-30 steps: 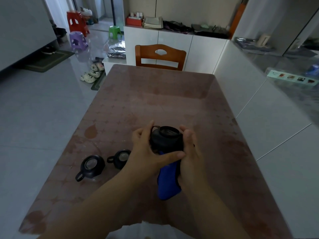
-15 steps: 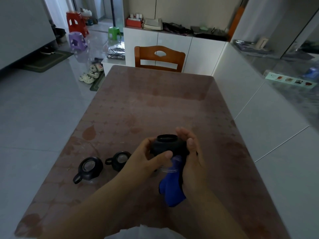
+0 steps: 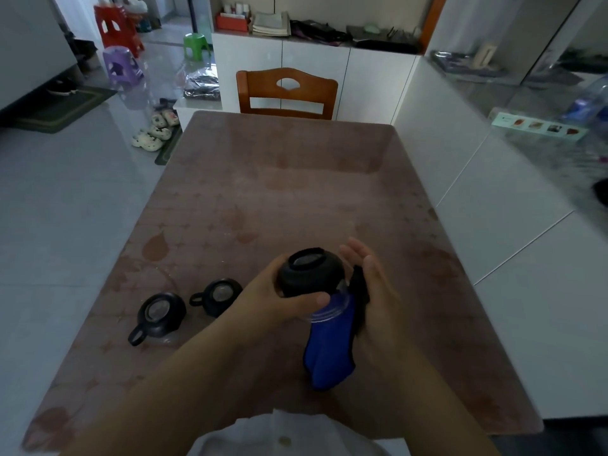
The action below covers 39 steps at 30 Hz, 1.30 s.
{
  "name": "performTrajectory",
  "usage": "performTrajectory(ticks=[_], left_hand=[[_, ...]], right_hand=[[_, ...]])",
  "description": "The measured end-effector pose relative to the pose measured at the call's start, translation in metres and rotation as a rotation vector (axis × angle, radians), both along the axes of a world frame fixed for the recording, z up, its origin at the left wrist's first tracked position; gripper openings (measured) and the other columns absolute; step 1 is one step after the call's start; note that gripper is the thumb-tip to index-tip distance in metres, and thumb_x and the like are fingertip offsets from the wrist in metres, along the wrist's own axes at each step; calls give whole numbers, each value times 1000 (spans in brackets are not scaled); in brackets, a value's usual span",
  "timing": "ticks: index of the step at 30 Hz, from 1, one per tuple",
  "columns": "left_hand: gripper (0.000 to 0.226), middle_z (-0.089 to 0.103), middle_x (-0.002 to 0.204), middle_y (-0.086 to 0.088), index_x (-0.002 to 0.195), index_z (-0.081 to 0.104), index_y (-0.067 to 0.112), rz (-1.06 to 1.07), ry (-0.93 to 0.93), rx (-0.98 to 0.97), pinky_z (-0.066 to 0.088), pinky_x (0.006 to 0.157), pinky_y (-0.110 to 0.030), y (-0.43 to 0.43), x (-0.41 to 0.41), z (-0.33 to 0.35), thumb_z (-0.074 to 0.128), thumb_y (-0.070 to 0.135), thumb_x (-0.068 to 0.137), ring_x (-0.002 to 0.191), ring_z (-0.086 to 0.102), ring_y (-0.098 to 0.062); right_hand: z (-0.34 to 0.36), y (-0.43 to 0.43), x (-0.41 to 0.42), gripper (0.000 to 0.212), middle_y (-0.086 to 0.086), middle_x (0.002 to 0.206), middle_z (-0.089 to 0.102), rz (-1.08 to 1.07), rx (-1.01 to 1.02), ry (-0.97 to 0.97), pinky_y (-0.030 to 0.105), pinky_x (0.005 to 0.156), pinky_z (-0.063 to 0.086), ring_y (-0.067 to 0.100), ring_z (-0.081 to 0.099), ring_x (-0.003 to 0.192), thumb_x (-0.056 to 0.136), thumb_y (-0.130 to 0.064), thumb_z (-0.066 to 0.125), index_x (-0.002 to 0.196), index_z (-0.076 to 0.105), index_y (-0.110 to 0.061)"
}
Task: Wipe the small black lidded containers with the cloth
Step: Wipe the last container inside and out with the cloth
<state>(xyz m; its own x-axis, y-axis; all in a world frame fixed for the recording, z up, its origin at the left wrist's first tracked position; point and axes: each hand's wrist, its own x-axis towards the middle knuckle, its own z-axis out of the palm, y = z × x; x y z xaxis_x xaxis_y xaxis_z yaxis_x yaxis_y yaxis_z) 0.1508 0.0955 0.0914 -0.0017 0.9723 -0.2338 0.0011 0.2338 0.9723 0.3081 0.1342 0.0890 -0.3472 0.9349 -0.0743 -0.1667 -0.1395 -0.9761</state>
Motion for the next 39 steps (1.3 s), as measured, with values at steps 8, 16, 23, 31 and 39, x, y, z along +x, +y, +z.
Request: performTrajectory(ticks=[8,16,23,31,39], left_hand=[[71,62,113,16,110,51,36,72,54,33,51,97,-42,-3,9,-4,81,40,45,107,61,-9],[68,63,116,15,115,53,32,5,-73,116,52,95,-36,-9,6,-1,84,25,54,111,62,-11],[69,57,113,23,113,46,36,42,375,327,42,93,-10,-8,10,12,87,23,60,110,52,10],[69,57,115,15,116,44,40,38,630,424,42,99,-51,-8,6,12,76,49,55,110,57,-9],[77,53,120,23,119,42,47,-154,585,263,40,104,-47,-13,-2,5,81,51,52,116,51,-5]], right_hand=[[7,-12,-9,39,-35,124,38,100,116,-188,3,85,43,-29,42,105,83,-54,37,122,33,-56],[13,0,-6,33,-10,138,46,-32,145,-98,21,94,50,5,52,121,90,-38,38,121,40,-50],[24,4,6,47,-18,146,37,31,181,-172,35,111,35,1,37,134,87,-57,37,134,35,-49],[33,0,-4,60,-25,156,-6,309,491,-513,-6,98,10,-9,-3,141,97,-33,40,128,2,-67],[35,9,12,67,-29,155,5,438,293,-449,28,115,26,-8,21,138,85,-47,43,130,-2,-69]])
